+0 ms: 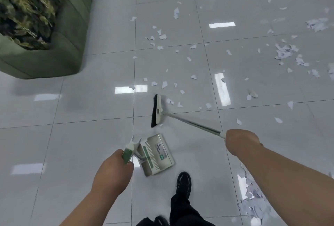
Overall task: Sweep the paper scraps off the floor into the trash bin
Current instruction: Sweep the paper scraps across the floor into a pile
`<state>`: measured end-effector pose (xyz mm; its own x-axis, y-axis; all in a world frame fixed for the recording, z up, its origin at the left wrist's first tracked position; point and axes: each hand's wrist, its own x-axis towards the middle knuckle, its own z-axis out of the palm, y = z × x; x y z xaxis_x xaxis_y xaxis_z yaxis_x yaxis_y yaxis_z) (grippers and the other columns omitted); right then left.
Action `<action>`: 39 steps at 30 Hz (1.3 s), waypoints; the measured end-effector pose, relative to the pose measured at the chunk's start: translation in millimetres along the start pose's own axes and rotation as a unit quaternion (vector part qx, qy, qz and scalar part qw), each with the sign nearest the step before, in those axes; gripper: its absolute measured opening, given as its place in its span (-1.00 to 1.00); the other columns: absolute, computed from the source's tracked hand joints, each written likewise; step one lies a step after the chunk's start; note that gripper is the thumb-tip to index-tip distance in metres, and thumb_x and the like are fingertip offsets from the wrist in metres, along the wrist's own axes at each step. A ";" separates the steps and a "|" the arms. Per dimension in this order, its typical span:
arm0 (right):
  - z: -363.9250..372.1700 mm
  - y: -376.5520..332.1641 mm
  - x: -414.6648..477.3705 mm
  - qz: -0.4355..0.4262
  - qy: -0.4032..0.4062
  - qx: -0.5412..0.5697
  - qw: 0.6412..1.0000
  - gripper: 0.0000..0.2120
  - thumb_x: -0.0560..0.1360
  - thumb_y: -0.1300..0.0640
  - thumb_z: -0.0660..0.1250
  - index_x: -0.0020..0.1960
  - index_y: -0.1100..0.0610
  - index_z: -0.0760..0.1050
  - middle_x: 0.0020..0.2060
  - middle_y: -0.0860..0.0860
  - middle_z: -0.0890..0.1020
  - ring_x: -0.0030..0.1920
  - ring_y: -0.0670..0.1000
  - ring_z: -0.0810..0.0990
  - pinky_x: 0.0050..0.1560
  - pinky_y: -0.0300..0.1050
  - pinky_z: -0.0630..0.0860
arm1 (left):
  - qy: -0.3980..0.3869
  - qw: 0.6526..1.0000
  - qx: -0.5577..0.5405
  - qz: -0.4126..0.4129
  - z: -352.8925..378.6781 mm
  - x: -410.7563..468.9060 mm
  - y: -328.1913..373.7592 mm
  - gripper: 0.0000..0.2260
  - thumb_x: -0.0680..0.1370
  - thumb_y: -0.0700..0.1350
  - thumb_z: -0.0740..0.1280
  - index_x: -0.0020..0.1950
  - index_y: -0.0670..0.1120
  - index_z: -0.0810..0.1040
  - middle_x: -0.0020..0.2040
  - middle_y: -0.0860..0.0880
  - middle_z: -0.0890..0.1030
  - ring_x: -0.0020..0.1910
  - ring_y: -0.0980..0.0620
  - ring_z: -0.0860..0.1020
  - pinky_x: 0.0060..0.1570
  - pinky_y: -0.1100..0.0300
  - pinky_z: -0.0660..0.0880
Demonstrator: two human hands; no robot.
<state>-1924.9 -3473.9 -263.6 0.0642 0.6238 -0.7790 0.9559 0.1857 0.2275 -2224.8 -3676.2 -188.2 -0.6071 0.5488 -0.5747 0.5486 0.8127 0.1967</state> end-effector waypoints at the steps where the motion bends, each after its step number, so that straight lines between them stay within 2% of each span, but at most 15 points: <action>1: -0.5 17.0 -1.0 0.013 0.009 0.013 1.000 -0.76 0.52 0.25 0.18 -0.24 -0.03 0.28 -0.23 -0.10 0.49 -0.13 0.03 0.55 -0.06 -0.15 0.47 | -0.002 1.000 0.005 0.014 -1.7 2.7 11.7 -0.97 0.53 -0.15 0.24 -0.11 -0.06 0.45 -0.24 -0.04 0.59 -0.25 -0.07 0.56 -0.28 0.09 0.45; 5: 5.8 80.8 -12.5 0.069 -0.003 0.036 0.997 -0.85 0.51 0.21 0.20 -0.09 -0.01 0.47 -0.23 -0.10 0.56 -0.25 -0.03 0.53 -0.09 -0.19 0.48 | -0.010 0.997 0.033 0.073 -6.8 12.5 59.0 -0.96 0.54 -0.14 0.25 -0.11 -0.04 0.44 -0.24 -0.04 0.59 -0.26 -0.06 0.56 -0.30 0.11 0.43; 9: 21.8 138.0 -26.2 0.129 0.005 0.074 0.989 -0.85 0.47 0.23 0.19 -0.18 -0.02 0.42 -0.24 -0.12 0.56 -0.24 -0.06 0.53 -0.12 -0.19 0.49 | -0.025 0.988 0.054 0.142 -7.0 21.5 103.4 -0.97 0.55 -0.13 0.24 -0.09 -0.04 0.46 -0.23 -0.04 0.59 -0.24 -0.06 0.58 -0.27 0.10 0.45; 12: 42.5 172.6 -29.7 0.172 0.006 0.128 0.977 -0.85 0.40 0.19 0.18 -0.15 0.00 0.48 -0.24 -0.11 0.62 -0.26 -0.06 0.57 -0.08 -0.15 0.55 | -0.035 0.979 0.068 0.189 -5.3 25.3 132.3 -0.98 0.56 -0.12 0.25 -0.05 -0.03 0.46 -0.22 -0.03 0.59 -0.23 -0.04 0.57 -0.26 0.11 0.46; 19: 59.3 190.2 -84.8 0.246 0.049 0.116 0.961 -0.83 0.49 0.24 0.19 -0.17 -0.01 0.43 -0.27 -0.11 0.57 -0.28 -0.08 0.55 -0.14 -0.17 0.57 | -0.061 0.951 0.105 0.285 -6.7 38.5 187.4 -0.93 0.57 -0.13 0.26 -0.11 -0.05 0.42 -0.23 -0.05 0.57 -0.26 -0.04 0.55 -0.31 0.13 0.41; 22: 81.4 179.1 -105.7 0.309 0.062 0.189 0.930 -0.88 0.48 0.20 0.20 -0.11 0.02 0.46 -0.31 -0.09 0.57 -0.31 -0.03 0.58 -0.17 -0.15 0.59 | -0.083 0.932 0.130 0.327 -9.8 49.0 206.8 -0.93 0.58 -0.12 0.26 -0.10 -0.05 0.42 -0.22 -0.03 0.57 -0.24 -0.02 0.55 -0.26 0.13 0.44; 24: 101.0 165.2 -119.2 0.330 -0.003 0.320 0.888 -0.89 0.50 0.21 0.21 -0.04 0.09 0.49 -0.26 -0.01 0.55 -0.19 0.06 0.63 -0.13 -0.14 0.57 | -0.098 0.919 0.148 0.352 -13.7 55.8 216.5 -0.93 0.57 -0.12 0.25 -0.11 -0.04 0.40 -0.21 -0.03 0.56 -0.23 -0.02 0.54 -0.25 0.11 0.45; 25: 110.1 156.4 -124.5 0.334 -0.057 0.406 0.848 -0.85 0.51 0.25 0.23 0.05 0.15 0.50 -0.20 0.08 0.54 -0.15 0.13 0.63 -0.12 -0.10 0.56 | -0.104 0.912 0.156 0.364 -16.4 59.2 220.5 -0.92 0.57 -0.12 0.25 -0.11 -0.04 0.40 -0.22 -0.03 0.56 -0.24 -0.02 0.54 -0.26 0.12 0.44; 27: 113.7 130.7 -138.6 0.333 -0.129 0.587 0.726 -0.75 0.47 0.37 0.29 0.14 0.27 0.48 -0.13 0.24 0.51 -0.24 0.20 0.56 -0.21 -0.05 0.56 | -0.113 0.899 0.171 0.388 -22.4 66.4 227.0 -0.91 0.57 -0.12 0.24 -0.13 -0.03 0.39 -0.22 -0.02 0.56 -0.24 -0.01 0.53 -0.28 0.12 0.42; 29: 110.4 103.6 -153.5 0.323 -0.124 0.690 0.635 -0.85 0.41 0.44 0.27 -0.04 0.30 0.48 -0.24 0.21 0.52 -0.36 0.14 0.48 -0.34 -0.13 0.50 | -0.121 0.886 0.186 0.407 -27.8 74.1 232.4 -0.92 0.56 -0.13 0.24 -0.13 -0.04 0.39 -0.21 -0.03 0.57 -0.24 -0.01 0.54 -0.27 0.11 0.42; 31: 116.6 76.6 -165.2 0.330 -0.103 0.745 0.570 -0.91 0.41 0.46 0.25 -0.18 0.31 0.44 -0.40 0.16 0.49 -0.48 0.07 0.42 -0.45 -0.20 0.40 | -0.131 0.874 0.198 0.424 -31.6 80.2 237.9 -0.92 0.55 -0.14 0.24 -0.14 -0.06 0.40 -0.22 -0.03 0.57 -0.24 -0.03 0.54 -0.27 0.10 0.42; 34: 142.8 35.3 -180.9 0.373 -0.110 0.771 0.505 -0.90 0.36 0.46 0.28 -0.24 0.30 0.45 -0.44 0.15 0.49 -0.50 0.06 0.42 -0.47 -0.23 0.39 | -0.150 0.851 0.215 0.456 -34.4 83.1 245.3 -0.93 0.54 -0.14 0.23 -0.14 -0.07 0.42 -0.23 -0.03 0.58 -0.24 -0.03 0.55 -0.28 0.12 0.40; 37: 176.2 -2.3 -202.7 0.418 -0.108 0.785 0.444 -0.77 0.24 0.43 0.31 -0.11 0.29 0.48 -0.07 0.17 0.51 -0.48 0.19 0.55 -0.38 -0.08 0.49 | -0.176 0.821 0.236 0.490 -32.0 79.8 249.1 -0.91 0.56 -0.12 0.23 -0.14 -0.07 0.43 -0.23 -0.02 0.58 -0.25 -0.01 0.54 -0.28 0.12 0.40; 38: 178.0 -13.3 -215.0 0.426 -0.109 0.791 0.426 -0.77 0.28 0.43 0.29 -0.08 0.28 0.45 -0.06 0.18 0.49 -0.47 0.21 0.56 -0.38 -0.07 0.49 | -0.184 0.810 0.243 0.501 -29.8 77.2 249.7 -0.90 0.57 -0.12 0.23 -0.14 -0.06 0.44 -0.22 -0.02 0.58 -0.25 0.00 0.54 -0.28 0.12 0.41; 39: 181.7 -22.0 -226.0 0.424 -0.098 0.800 0.413 -0.84 0.34 0.42 0.26 -0.09 0.29 0.44 -0.15 0.20 0.51 -0.46 0.18 0.55 -0.39 -0.09 0.48 | -0.192 0.799 0.249 0.513 -26.6 73.8 250.0 -0.90 0.57 -0.12 0.22 -0.14 -0.06 0.44 -0.22 -0.01 0.58 -0.25 0.01 0.54 -0.27 0.12 0.42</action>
<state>-1908.3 -3756.9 -198.7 0.4419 -0.1526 -0.8840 -0.4789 -0.8734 -0.0886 -2147.7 -3427.3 -160.3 0.4774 0.6974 -0.5345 0.8629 -0.2575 0.4348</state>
